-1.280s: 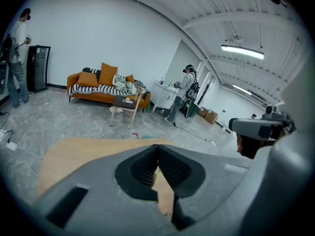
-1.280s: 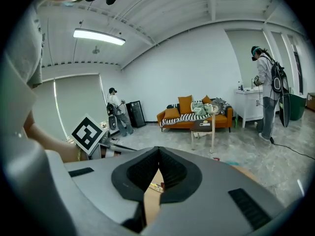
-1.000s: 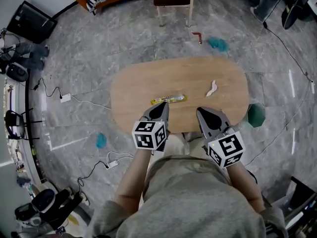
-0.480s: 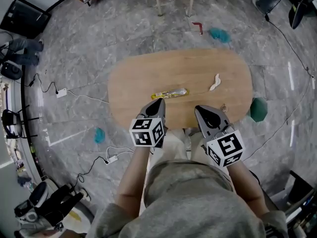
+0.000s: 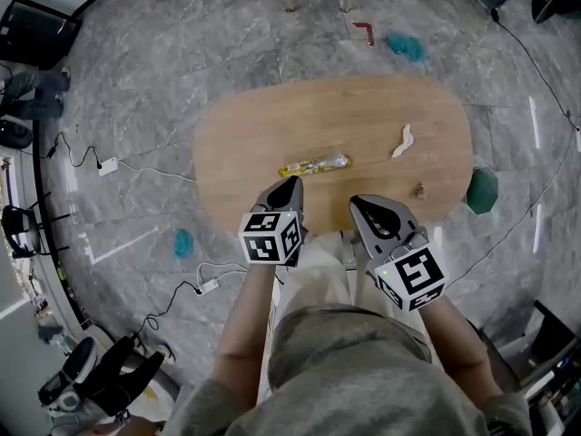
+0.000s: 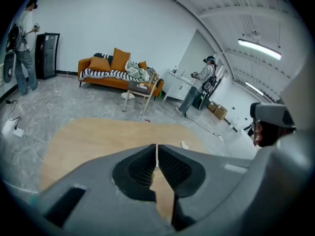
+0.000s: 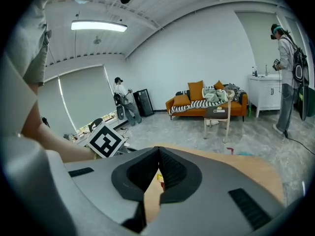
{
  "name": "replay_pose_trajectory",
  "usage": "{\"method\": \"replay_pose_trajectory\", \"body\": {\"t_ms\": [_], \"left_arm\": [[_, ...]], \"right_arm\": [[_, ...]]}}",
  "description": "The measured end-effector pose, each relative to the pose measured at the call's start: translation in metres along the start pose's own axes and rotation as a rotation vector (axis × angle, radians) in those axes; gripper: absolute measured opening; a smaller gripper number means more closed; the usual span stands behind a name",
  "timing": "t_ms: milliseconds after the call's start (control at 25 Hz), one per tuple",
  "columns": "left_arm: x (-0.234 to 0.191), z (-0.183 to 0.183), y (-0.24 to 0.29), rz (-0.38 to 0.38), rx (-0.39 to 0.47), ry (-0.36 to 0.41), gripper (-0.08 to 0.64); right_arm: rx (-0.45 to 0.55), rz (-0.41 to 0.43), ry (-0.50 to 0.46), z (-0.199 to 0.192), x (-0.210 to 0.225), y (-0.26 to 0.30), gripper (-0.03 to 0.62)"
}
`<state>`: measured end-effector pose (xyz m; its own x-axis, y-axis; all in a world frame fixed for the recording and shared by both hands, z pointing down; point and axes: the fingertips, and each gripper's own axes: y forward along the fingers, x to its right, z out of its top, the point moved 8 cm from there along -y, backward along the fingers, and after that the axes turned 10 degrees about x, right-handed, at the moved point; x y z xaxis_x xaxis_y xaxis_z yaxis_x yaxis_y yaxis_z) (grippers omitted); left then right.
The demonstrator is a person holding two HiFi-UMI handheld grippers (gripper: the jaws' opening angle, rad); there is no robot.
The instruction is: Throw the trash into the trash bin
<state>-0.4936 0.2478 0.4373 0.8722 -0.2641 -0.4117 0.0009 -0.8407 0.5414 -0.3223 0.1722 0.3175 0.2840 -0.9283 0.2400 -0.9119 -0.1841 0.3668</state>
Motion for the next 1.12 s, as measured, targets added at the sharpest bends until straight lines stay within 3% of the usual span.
{"method": "replay_pose_trajectory", "body": {"t_ms": [280, 720, 1120], "left_arm": [[-0.018, -0.018, 0.018, 0.012, -0.044, -0.009, 0.011], [-0.054, -0.043, 0.052, 0.043, -0.132, 0.054, 0.020], [-0.076, -0.073, 0.075, 0.028, -0.203, 0.121, 0.199]], "right_arm": [[-0.032, 0.030, 0.005, -0.013, 0.001, 0.018, 0.008], [-0.071, 0.022, 0.064, -0.035, 0.007, 0.040, 0.009], [-0.091, 0.004, 0.116, -0.054, 0.009, 0.043, 0.008]]}}
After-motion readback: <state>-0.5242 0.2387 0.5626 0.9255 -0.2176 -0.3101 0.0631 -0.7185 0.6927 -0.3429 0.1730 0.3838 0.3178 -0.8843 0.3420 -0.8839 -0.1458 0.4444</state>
